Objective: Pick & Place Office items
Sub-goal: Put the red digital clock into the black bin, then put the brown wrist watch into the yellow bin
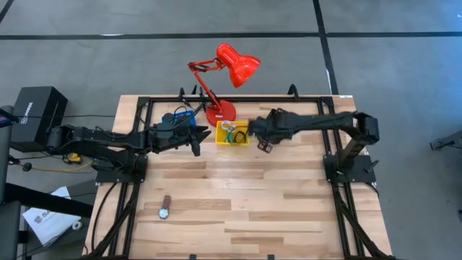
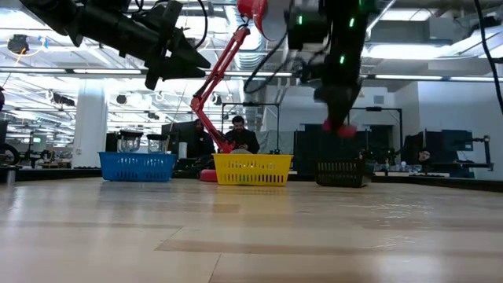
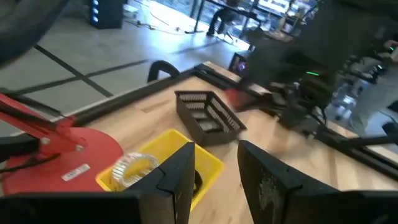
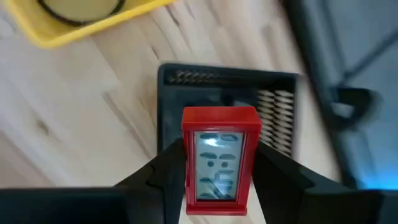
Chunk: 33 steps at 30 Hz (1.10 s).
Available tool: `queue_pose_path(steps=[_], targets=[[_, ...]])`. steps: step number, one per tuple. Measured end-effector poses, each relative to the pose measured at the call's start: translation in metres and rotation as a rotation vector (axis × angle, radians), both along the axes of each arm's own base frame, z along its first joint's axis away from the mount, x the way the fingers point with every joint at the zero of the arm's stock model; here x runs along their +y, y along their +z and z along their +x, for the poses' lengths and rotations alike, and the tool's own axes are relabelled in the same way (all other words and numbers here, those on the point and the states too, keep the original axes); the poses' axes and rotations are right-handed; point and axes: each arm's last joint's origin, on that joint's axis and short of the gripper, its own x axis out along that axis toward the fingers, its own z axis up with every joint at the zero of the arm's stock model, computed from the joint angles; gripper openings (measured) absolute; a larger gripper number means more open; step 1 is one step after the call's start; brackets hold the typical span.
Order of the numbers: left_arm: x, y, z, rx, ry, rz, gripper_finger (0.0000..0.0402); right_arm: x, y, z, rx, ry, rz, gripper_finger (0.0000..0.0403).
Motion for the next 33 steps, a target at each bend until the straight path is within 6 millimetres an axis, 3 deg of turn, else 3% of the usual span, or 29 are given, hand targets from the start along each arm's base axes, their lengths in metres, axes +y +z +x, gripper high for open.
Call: queue_pose_path(steps=[9,12,17,33], targets=[[-0.006,0.0,0.001,0.001,-0.075,-0.011,0.0117,-0.062,-0.048,-0.023,0.012,-0.056,0.122,0.015],[-0.006,0.0,0.001,0.001,-0.075,-0.011,0.0117,-0.072,-0.05,-0.02,-0.049,-0.012,0.155,0.0146],[-0.006,0.0,0.001,0.0,-0.075,-0.011,0.0117,-0.077,-0.05,-0.019,-0.152,0.047,0.344,0.0173],[-0.006,0.0,0.001,-0.004,-0.074,-0.014,0.0117,-0.078,-0.051,-0.024,-0.133,0.044,0.409,0.024]])
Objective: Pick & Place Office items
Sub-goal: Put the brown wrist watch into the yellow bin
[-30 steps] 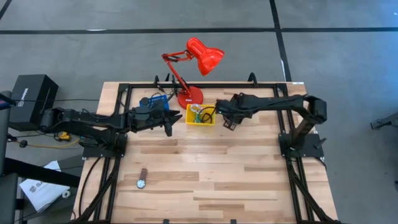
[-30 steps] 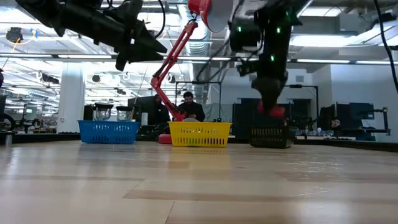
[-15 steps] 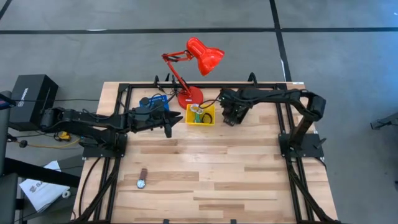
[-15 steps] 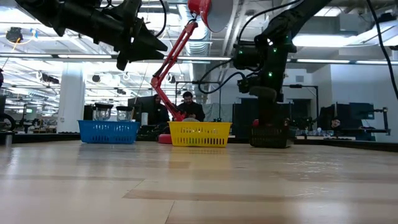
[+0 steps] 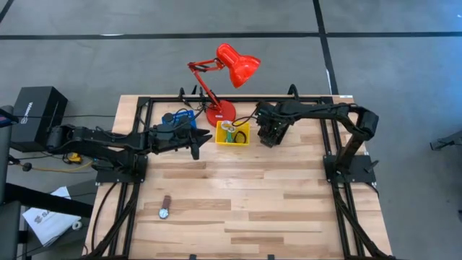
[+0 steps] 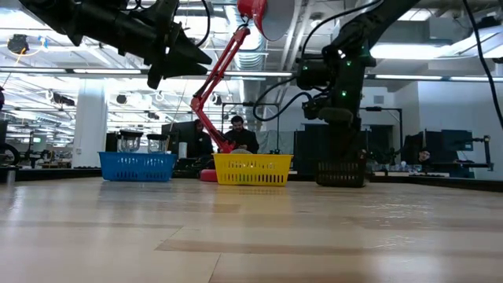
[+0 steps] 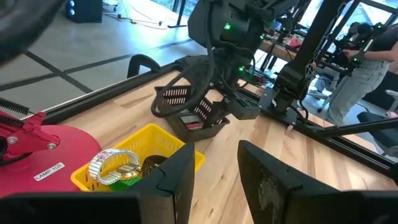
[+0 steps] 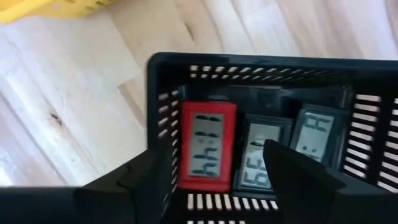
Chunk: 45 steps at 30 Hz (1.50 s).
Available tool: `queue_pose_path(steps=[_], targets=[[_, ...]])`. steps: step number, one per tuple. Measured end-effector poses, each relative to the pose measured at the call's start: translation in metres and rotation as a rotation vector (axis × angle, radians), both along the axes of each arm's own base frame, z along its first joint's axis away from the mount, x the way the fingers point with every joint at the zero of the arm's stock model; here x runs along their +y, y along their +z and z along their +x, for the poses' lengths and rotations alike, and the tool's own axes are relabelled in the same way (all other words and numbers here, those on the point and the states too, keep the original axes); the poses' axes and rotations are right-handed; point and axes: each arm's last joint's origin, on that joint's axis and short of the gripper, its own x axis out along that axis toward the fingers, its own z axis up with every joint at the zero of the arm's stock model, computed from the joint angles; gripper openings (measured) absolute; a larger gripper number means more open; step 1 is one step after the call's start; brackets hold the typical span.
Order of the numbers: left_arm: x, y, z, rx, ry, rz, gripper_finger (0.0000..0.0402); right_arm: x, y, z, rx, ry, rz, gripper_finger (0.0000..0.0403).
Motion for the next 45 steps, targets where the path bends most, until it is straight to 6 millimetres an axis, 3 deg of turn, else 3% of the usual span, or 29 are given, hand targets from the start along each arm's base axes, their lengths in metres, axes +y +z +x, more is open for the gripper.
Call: queue_pose_path(steps=[8,13,20,26,29,37,40,45], targets=[[0.0,0.0,0.0,-0.002,0.001,0.0,0.0117,0.002,0.001,0.003,-0.013,0.002,-0.005,0.0254],[0.0,0.0,0.0,-0.002,0.001,0.0,0.0117,0.005,0.014,0.008,-0.006,0.001,-0.002,0.0249],[0.0,0.0,0.0,-0.003,0.001,0.0,0.0117,0.005,0.057,0.013,-0.057,0.012,-0.025,0.0249],[-0.003,0.0,0.001,-0.003,-0.038,-0.006,0.0117,0.026,0.082,0.001,-0.155,0.101,-0.072,0.0249],[-0.007,0.0,0.001,-0.002,-0.073,-0.008,0.0117,0.045,0.078,-0.007,-0.225,0.151,-0.095,0.0249],[-0.023,0.0,0.002,0.0,-0.152,-0.011,0.0117,0.097,0.035,-0.026,-0.614,0.379,-0.147,0.0249],[-0.03,0.0,0.002,0.0,-0.182,-0.011,0.0117,0.104,0.036,-0.029,-0.732,0.525,-0.264,0.0249],[-0.051,-0.006,-0.001,0.01,-0.302,-0.079,0.0117,0.104,0.048,-0.03,-0.828,0.524,-0.309,0.0249]])
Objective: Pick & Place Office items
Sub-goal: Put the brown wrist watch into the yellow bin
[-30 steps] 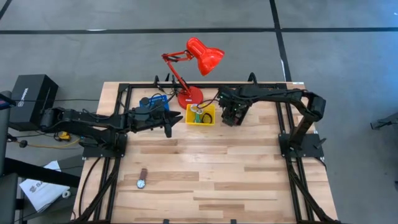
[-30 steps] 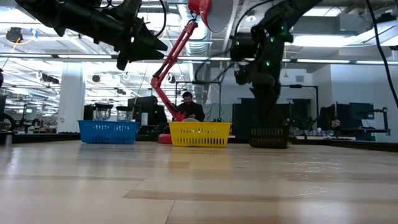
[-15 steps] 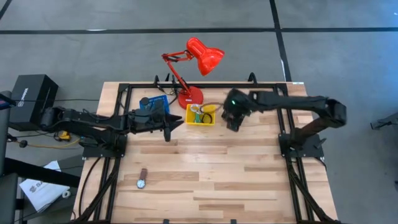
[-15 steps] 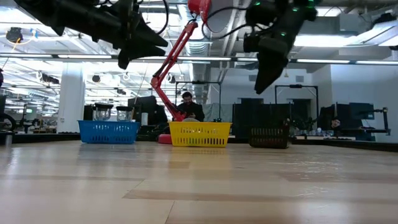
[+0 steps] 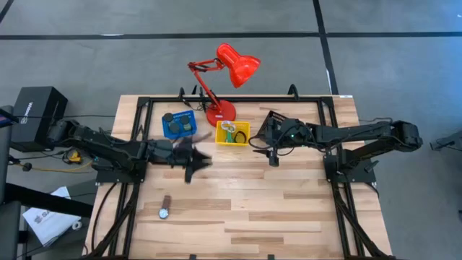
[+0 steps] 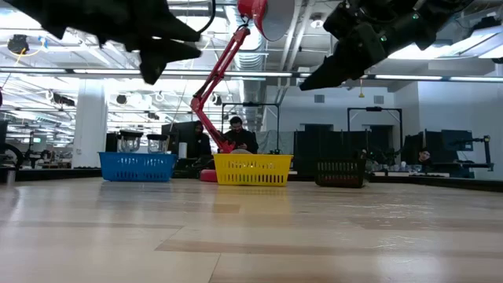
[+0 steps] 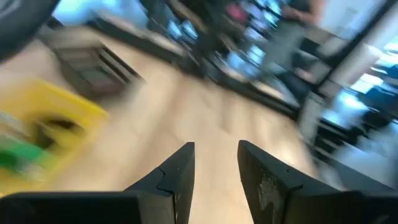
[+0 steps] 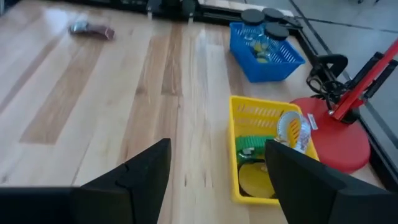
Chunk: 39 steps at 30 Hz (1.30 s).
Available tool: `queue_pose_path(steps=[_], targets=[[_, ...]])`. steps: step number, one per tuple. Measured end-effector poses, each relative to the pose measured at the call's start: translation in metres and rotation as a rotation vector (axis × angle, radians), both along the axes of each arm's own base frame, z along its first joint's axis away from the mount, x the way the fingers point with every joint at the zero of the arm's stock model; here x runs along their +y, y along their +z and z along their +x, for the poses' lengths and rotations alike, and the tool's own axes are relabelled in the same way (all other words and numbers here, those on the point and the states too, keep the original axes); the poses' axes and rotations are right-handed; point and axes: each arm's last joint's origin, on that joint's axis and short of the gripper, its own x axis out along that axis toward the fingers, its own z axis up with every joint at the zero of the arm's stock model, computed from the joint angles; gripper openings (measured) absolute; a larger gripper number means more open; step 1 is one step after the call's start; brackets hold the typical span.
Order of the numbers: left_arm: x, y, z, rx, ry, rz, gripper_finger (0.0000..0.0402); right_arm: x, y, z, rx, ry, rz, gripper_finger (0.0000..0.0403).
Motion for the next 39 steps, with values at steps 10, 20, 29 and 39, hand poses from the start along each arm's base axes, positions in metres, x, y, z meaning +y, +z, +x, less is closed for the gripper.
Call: queue_pose_path(steps=[10,20,29,39], targets=[[-0.044,-0.015,-0.014,0.111,-0.18,-0.298,0.0118,0.0,0.0,0.001,-0.003,0.023,-0.044,0.0249],[-0.048,-0.041,-0.029,0.444,-0.088,-0.549,0.0137,-0.004,0.01,0.005,-0.104,0.037,-0.123,0.0249],[-0.049,-0.073,-0.071,1.059,0.098,-0.716,0.014,-0.018,0.011,0.003,-0.121,-0.018,-0.128,0.0249],[-0.052,-0.076,-0.077,1.131,0.127,-0.803,0.0222,-0.023,0.011,0.002,-0.12,-0.054,-0.1,0.0249]])
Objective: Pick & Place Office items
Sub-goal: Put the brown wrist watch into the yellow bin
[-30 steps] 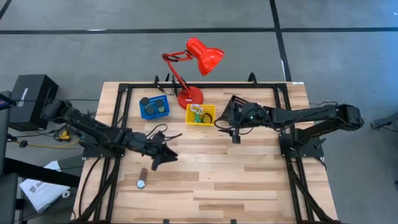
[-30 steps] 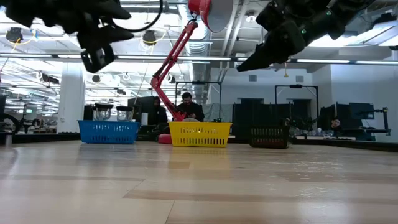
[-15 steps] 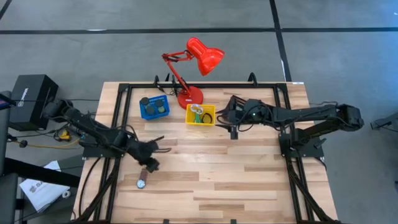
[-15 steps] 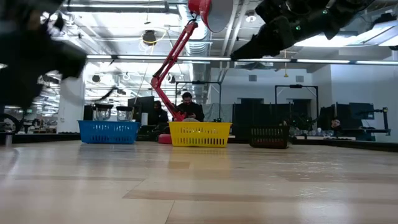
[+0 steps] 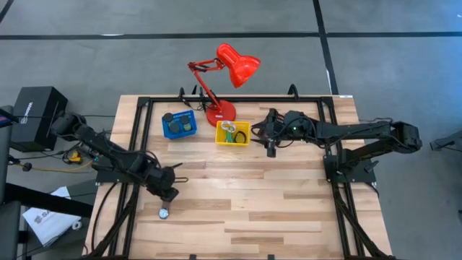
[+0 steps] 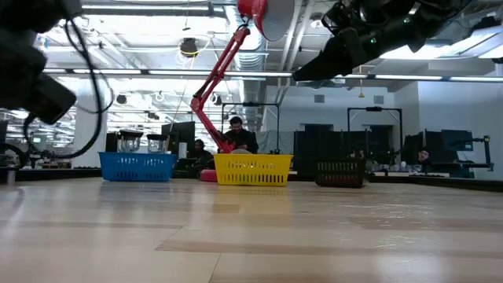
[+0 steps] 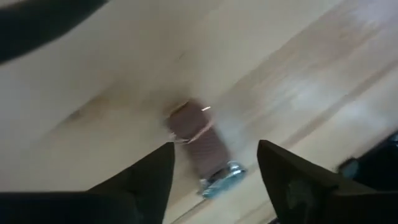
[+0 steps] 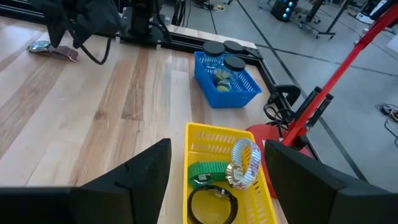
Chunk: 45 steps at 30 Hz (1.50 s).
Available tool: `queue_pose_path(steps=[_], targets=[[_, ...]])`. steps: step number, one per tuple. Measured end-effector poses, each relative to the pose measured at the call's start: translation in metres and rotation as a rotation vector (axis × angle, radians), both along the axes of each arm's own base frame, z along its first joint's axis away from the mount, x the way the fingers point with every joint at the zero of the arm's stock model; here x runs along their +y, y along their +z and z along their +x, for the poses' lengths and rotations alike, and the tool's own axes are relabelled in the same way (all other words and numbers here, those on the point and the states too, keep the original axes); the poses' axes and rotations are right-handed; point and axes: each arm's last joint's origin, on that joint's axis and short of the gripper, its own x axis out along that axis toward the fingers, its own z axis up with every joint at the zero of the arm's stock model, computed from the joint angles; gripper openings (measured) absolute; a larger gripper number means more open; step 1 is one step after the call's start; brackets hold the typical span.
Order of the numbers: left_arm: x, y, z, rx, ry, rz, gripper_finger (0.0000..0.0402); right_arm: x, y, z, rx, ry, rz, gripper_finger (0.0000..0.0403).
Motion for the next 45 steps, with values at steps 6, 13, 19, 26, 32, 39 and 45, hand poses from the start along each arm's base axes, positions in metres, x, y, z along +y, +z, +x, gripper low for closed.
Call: queue_pose_path(steps=[6,13,19,26,32,39,45], targets=[[-0.002,-0.016,-0.012,0.08,0.071,-0.019,0.0259,0.0,0.0,0.0,0.0,0.0,0.001,0.0249],[-0.006,-0.025,-0.017,0.043,0.036,-0.025,0.0245,0.0,0.0,0.0,0.005,0.001,0.002,0.0249],[-0.005,-0.026,-0.018,0.03,0.014,0.0,0.0172,0.0,0.0,0.0,0.004,0.001,0.002,0.0249],[-0.005,-0.026,-0.015,-0.014,0.035,0.041,0.0054,0.0,0.0,0.0,0.005,0.001,0.002,0.0249],[-0.007,-0.015,0.006,-0.359,0.131,0.151,0.0009,0.0,0.0,0.0,0.004,0.001,0.002,0.0249],[-0.001,0.035,0.043,-1.063,0.127,0.539,0.0006,0.0,0.0,0.0,0.004,0.001,0.002,0.0249],[0.019,0.057,0.051,-1.178,0.11,1.026,0.0005,0.0,0.0,0.0,0.004,0.002,0.002,0.0249]])
